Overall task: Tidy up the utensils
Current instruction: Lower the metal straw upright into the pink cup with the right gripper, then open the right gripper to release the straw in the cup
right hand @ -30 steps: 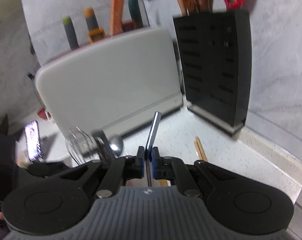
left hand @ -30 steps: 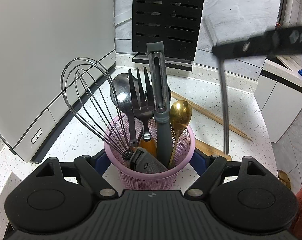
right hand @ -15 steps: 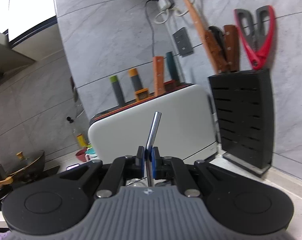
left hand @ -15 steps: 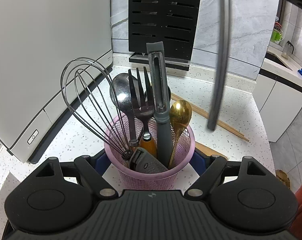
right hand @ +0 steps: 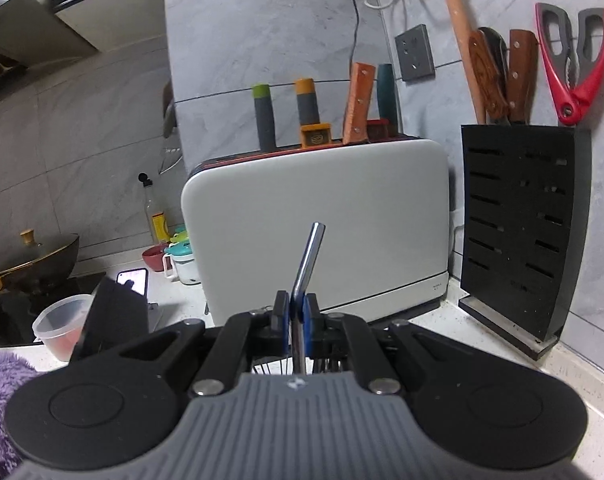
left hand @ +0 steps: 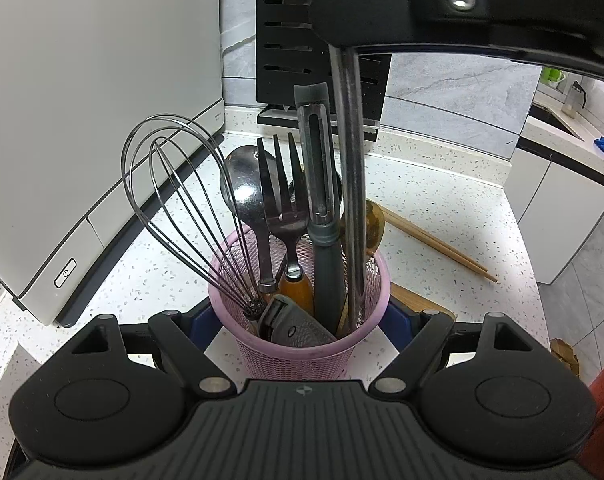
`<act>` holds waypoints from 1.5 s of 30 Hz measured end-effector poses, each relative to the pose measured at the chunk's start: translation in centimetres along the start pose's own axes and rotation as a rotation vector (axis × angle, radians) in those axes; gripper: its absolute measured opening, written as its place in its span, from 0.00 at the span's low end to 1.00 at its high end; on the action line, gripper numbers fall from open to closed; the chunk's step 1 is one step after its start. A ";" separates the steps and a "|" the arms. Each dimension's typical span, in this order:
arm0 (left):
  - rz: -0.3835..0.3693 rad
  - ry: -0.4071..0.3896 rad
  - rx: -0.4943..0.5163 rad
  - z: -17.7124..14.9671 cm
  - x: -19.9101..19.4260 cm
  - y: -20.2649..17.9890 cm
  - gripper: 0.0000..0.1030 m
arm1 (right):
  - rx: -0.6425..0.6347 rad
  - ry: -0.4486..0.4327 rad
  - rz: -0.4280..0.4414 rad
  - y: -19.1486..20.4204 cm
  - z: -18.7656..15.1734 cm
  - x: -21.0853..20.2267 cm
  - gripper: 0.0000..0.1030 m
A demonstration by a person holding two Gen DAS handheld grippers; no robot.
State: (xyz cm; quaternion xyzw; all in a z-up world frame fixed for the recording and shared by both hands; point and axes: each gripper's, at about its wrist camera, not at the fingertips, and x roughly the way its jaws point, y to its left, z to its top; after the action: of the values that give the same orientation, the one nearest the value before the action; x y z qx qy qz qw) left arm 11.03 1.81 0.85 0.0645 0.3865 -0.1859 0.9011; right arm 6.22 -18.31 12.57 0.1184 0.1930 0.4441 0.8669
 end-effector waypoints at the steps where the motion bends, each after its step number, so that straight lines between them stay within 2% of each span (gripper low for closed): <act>1: 0.000 0.000 0.000 0.0 0.0 0.0 0.92 | -0.003 -0.004 0.008 0.0 0.0 -0.2 0.03; 12: 0.000 -0.001 -0.001 0.0 0.0 0.0 0.92 | 0.028 -0.076 -0.024 -0.5 -0.4 0.6 0.03; 17: -0.003 -0.001 0.000 0.0 -0.1 0.1 0.92 | 0.033 -0.030 -0.024 -1.0 -1.4 1.6 0.03; 22: -0.003 -0.002 -0.001 -0.1 -0.1 0.1 0.92 | 0.019 0.024 0.015 -1.2 -2.2 1.7 0.03; 30: 0.002 0.000 -0.004 0.1 -0.2 -0.1 0.92 | -0.013 0.141 0.022 -1.4 -4.0 2.3 0.03; 36: 0.005 0.001 -0.004 0.1 -0.2 -0.2 0.92 | 0.035 0.161 0.023 -2.7 -4.1 1.9 0.03; 41: 0.005 0.001 -0.002 0.1 -0.2 -0.2 0.92 | 0.062 0.183 -0.031 -3.7 -3.9 2.2 0.05; 45: 0.004 0.001 -0.002 0.1 -0.3 -0.2 0.92 | 0.070 0.195 -0.038 -4.1 -3.7 2.2 0.05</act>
State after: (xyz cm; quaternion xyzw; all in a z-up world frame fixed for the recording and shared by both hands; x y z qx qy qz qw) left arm 10.83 1.69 1.08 0.0644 0.3870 -0.1834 0.9013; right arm 8.70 -18.77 7.16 0.1011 0.2941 0.4300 0.8476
